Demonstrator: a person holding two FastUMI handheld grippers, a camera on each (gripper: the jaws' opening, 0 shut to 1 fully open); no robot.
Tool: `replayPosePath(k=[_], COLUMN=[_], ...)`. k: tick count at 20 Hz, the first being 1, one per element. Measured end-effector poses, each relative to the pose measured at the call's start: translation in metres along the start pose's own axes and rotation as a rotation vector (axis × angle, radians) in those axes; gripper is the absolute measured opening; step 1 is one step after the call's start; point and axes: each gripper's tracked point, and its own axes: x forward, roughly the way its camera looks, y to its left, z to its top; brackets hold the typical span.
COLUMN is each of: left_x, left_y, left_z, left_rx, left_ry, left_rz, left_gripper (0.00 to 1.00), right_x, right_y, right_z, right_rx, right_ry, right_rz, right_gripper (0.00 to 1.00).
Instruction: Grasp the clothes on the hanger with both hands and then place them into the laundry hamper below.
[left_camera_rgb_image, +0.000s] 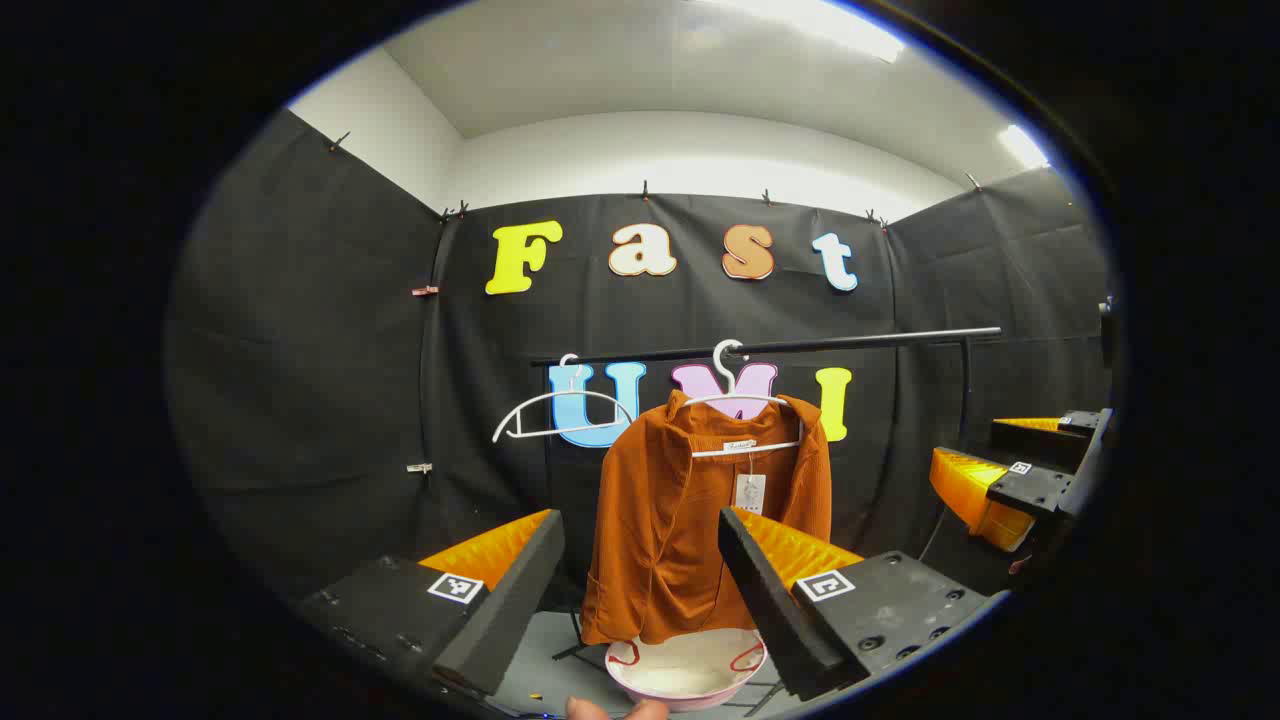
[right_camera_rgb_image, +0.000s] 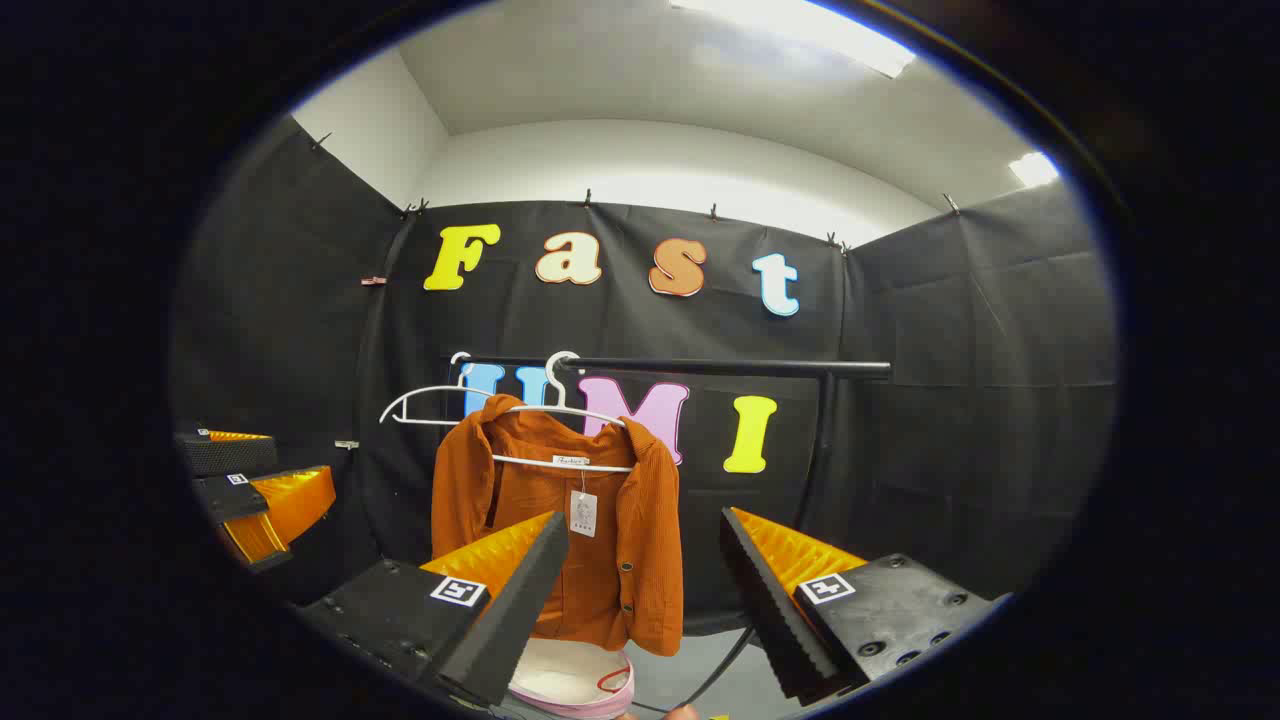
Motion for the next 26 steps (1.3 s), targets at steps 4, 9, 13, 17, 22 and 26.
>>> replayPosePath(k=[4,9,13,17,22,26], left_x=[-0.002,0.001,0.006,0.011,0.02,0.043], left_y=[-0.003,-0.001,0.0,-0.001,-0.003,-0.002], left_z=[0.003,0.005,0.007,0.004,-0.003,-0.008], left_rx=[-0.007,-0.011,-0.007,-0.008,-0.007,-0.001], left_ry=[-0.004,-0.006,-0.01,-0.002,0.008,0.015], left_rz=[-0.008,-0.003,-0.003,-0.009,-0.033,-0.069], left_gripper=[0.98,0.98,0.97,0.98,0.98,0.98], right_x=[0.0,0.005,0.007,0.009,0.017,0.024], right_y=[0.004,0.002,0.0,-0.002,0.0,0.008], right_z=[0.0,0.0,0.0,-0.002,-0.007,-0.008], right_rx=[-0.003,-0.002,-0.001,0.003,-0.001,0.005], right_ry=[-0.002,-0.004,-0.004,-0.001,0.009,0.011], right_rz=[0.008,0.003,-0.004,-0.011,-0.021,-0.026], right_gripper=[0.98,0.97,0.98,0.97,0.97,0.98])
